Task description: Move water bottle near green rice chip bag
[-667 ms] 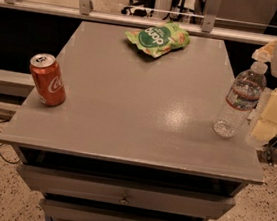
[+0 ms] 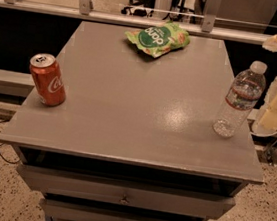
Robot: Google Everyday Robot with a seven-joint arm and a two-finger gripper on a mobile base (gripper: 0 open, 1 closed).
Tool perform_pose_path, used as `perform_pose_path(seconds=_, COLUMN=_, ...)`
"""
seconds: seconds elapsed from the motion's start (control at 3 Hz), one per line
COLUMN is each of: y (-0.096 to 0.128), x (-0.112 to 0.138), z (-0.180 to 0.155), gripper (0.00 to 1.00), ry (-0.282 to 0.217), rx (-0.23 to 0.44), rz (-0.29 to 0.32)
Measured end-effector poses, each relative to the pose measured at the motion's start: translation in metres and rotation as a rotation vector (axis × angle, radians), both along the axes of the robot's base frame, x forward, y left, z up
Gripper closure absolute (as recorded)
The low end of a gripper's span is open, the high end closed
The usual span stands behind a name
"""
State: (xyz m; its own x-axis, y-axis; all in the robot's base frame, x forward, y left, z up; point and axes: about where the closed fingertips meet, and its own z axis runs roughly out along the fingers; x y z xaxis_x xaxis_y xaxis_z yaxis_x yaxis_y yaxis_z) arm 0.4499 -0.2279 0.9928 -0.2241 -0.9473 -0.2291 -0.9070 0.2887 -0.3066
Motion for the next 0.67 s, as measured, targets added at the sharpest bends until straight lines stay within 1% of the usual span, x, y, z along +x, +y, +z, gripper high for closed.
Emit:
perform_pose_path(seconds=0.33, y=-0.012, x=0.012, z=0.023, gripper=0.0, ry=-0.08, rx=0.01, rz=-0.01)
perform_pose_path(seconds=0.67, y=-0.023, x=0.017, z=0.037, gripper=0.0, ry=-0.127, rx=0.029, rz=-0.02)
